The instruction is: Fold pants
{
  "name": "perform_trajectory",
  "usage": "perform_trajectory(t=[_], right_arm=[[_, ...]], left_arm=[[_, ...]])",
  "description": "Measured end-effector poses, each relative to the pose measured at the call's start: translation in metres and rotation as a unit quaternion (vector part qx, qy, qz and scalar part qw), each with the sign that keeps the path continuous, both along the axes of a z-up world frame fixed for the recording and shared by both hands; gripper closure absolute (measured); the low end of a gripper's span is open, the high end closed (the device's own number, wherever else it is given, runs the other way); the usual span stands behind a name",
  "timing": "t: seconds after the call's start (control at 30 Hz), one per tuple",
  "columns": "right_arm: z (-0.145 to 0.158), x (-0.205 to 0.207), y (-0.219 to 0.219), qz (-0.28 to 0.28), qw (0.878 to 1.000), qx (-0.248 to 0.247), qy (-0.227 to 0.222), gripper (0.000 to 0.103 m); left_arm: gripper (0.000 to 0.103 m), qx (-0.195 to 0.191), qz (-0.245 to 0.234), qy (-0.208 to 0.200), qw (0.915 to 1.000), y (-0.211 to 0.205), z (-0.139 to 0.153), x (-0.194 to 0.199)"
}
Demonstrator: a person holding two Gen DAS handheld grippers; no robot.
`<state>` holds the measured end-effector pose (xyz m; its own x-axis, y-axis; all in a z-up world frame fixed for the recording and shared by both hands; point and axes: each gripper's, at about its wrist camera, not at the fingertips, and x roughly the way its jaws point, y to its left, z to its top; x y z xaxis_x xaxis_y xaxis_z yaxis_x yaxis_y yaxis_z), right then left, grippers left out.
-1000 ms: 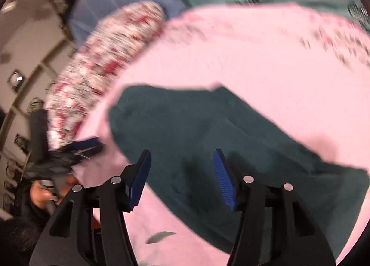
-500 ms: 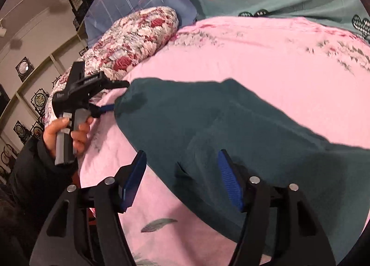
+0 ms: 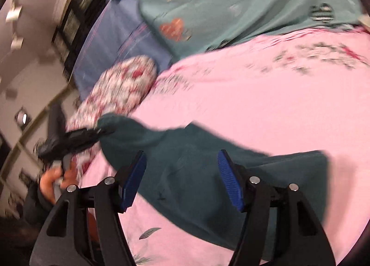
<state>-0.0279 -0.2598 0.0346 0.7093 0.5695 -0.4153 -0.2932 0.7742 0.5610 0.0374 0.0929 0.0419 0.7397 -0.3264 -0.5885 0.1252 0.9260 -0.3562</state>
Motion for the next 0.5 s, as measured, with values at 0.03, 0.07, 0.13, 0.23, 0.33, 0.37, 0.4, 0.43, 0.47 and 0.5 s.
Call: perform_trajectory(t=[0.03,0.07,0.13,0.23,0.33,0.37,0.4,0.43,0.47,0.5], right_arm=[[0.004,-0.006,-0.024,-0.029,1.0,0.012,-0.002,0.038],[0.006,-0.01,-0.04,-0.049,0.999,0.014,-0.003,0.038],[0.005,-0.02,-0.067,-0.084,0.996,0.012,-0.001,0.034],[-0.012,-0.027,-0.089,-0.102,0.994,0.015,0.033,0.032],[-0.035,-0.027,-0.093,-0.097,0.992,0.013,0.074,0.032],[-0.04,-0.029,-0.094,-0.093,0.992,0.013,0.081,0.032],[-0.043,-0.031,-0.094,-0.088,0.992,0.011,0.084,0.032],[-0.044,-0.032,-0.093,-0.082,0.993,0.011,0.084,0.032],[-0.043,-0.032,-0.09,-0.073,0.994,0.009,0.083,0.032],[-0.04,-0.031,-0.087,-0.064,0.995,0.006,0.081,0.032]], left_arm=[[0.09,0.019,-0.031,-0.016,0.9992,-0.029,0.011,-0.008],[0.09,0.037,-0.073,-0.029,0.9963,-0.066,0.02,-0.016],[0.09,0.053,-0.138,-0.033,0.9885,-0.122,0.019,-0.028],[0.083,0.078,-0.238,0.007,0.968,-0.21,-0.02,-0.039],[0.031,0.1,-0.286,0.053,0.9516,-0.256,-0.067,-0.036],[0.032,0.11,-0.283,0.061,0.9508,-0.261,-0.075,-0.036],[0.031,0.107,-0.281,0.059,0.9521,-0.258,-0.075,-0.037],[0.029,0.098,-0.279,0.055,0.9538,-0.251,-0.072,-0.039],[0.027,0.082,-0.274,0.046,0.957,-0.24,-0.06,-0.043],[0.021,0.075,-0.266,0.036,0.9603,-0.229,-0.047,-0.046]])
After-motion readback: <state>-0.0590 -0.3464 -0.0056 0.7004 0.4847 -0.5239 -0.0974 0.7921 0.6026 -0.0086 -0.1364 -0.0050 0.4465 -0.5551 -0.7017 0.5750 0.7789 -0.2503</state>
